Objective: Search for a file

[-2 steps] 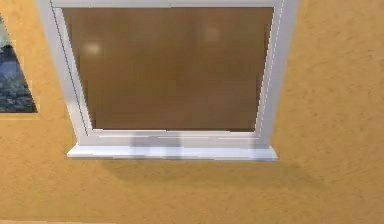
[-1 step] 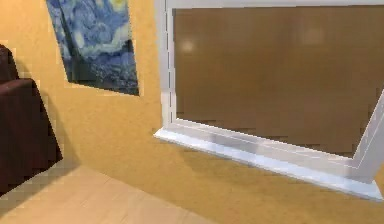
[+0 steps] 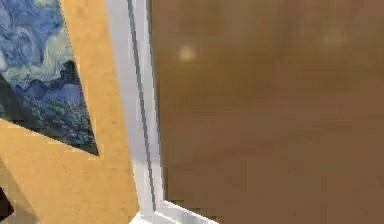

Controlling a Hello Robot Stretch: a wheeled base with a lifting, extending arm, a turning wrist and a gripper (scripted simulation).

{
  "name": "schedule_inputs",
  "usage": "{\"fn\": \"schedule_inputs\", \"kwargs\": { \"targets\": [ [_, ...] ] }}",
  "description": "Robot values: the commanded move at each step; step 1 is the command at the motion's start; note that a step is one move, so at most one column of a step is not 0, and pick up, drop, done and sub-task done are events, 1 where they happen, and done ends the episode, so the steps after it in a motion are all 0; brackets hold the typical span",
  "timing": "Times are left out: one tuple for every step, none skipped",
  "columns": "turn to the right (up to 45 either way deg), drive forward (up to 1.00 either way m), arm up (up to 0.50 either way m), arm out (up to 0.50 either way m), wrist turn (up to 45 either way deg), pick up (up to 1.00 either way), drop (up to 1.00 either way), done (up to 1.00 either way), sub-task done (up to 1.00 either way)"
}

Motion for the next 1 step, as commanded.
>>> {"fn": "schedule_inputs", "kwargs": {
  "targets": [
    [-45.0,0.00,0.00,0.00,0.0,0.00,0.00,0.00,0.00]
  ]
}}
